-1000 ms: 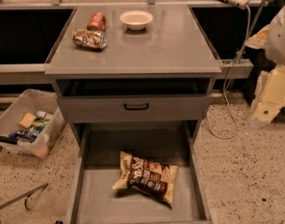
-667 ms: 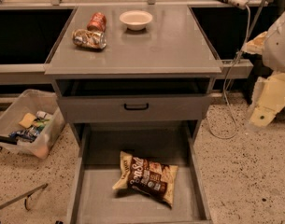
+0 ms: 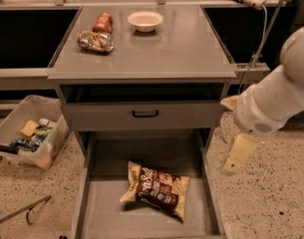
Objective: Pick brown chip bag from middle drawer and place on counter
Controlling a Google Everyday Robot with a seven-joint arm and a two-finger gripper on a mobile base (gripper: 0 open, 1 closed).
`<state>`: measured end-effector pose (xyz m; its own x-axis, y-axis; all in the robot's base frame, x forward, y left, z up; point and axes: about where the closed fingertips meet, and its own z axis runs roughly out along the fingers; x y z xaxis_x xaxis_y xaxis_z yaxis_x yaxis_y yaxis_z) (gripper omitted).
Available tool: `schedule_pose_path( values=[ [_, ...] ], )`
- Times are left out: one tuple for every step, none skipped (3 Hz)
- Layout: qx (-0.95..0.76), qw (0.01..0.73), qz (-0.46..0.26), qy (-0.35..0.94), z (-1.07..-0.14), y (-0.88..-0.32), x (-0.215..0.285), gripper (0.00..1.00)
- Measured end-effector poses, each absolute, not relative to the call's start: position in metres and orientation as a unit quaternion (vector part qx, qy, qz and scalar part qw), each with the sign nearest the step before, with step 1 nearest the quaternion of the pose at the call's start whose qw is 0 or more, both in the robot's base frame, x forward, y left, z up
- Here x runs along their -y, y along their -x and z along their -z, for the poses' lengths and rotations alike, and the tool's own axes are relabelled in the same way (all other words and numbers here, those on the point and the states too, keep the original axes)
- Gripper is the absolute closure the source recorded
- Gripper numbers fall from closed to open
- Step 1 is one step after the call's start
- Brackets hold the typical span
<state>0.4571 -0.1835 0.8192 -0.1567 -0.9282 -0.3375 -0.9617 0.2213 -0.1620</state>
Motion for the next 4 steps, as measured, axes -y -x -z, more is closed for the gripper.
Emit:
schedule_pose_path(
  values=[
    [-0.755, 0.199, -0.062, 0.621, -0.749, -0.477, 0.171, 0.00],
    [-0.755, 0.199, -0.062, 0.622, -0.750, -0.476, 0.171, 0.00],
    [-0.759, 0.210, -0.069, 0.612, -0.734, -0.477, 0.163, 0.00],
    [-0.756, 0.220, -0.103, 0.608, -0.673, -0.478, 0.124, 0.00]
  ],
)
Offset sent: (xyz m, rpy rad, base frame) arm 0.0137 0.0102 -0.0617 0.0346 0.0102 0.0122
